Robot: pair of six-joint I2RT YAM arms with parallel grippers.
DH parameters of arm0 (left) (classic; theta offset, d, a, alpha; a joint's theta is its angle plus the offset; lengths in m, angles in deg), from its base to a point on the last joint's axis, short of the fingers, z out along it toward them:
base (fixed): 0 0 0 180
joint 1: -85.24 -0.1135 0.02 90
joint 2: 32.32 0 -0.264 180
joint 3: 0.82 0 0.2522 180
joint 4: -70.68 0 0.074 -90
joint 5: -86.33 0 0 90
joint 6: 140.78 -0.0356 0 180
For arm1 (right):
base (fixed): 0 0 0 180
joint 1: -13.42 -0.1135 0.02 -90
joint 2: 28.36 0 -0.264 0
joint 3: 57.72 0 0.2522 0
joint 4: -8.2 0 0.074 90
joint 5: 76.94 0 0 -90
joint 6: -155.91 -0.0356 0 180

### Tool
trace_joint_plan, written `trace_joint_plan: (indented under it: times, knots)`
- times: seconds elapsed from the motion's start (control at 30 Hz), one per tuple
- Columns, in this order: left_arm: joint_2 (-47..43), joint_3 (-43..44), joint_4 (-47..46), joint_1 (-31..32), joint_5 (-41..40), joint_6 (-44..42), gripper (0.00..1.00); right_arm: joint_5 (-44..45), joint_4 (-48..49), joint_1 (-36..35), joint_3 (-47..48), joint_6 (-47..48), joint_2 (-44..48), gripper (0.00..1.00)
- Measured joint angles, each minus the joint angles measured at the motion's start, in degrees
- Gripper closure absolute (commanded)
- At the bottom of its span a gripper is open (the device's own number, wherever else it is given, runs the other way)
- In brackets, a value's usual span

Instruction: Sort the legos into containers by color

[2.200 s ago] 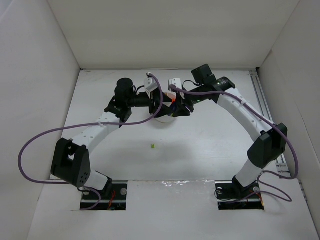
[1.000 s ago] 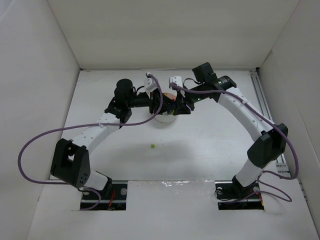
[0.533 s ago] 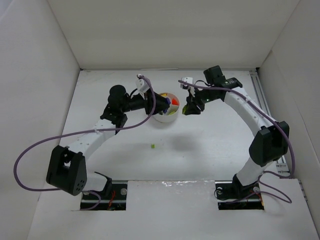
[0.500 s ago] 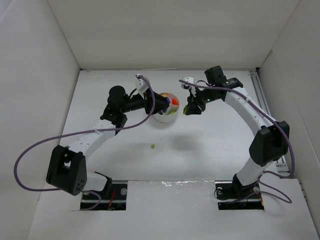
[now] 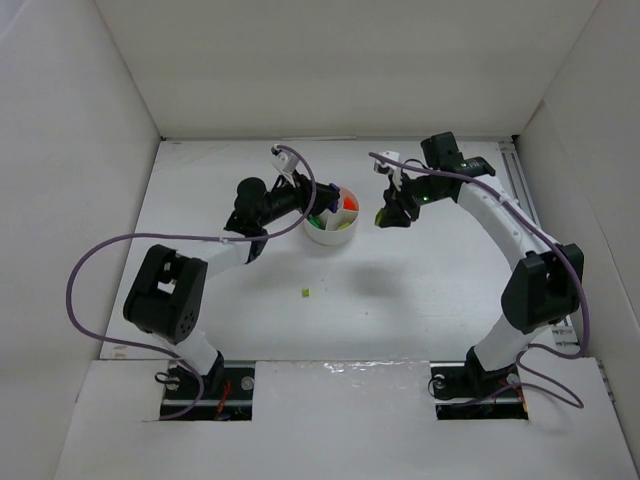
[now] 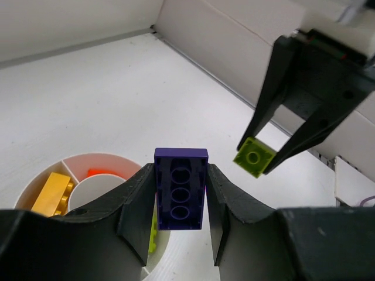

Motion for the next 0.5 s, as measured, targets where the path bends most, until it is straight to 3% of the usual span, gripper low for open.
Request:
trace_joint_plan:
  times: [0.5]
  knots:
    - [7.4, 3.9, -2.3, 0.0, -4.6, -0.9, 0.94, 0.0, 0.2, 0.7, 0.0, -0.4, 0.0, 1.0]
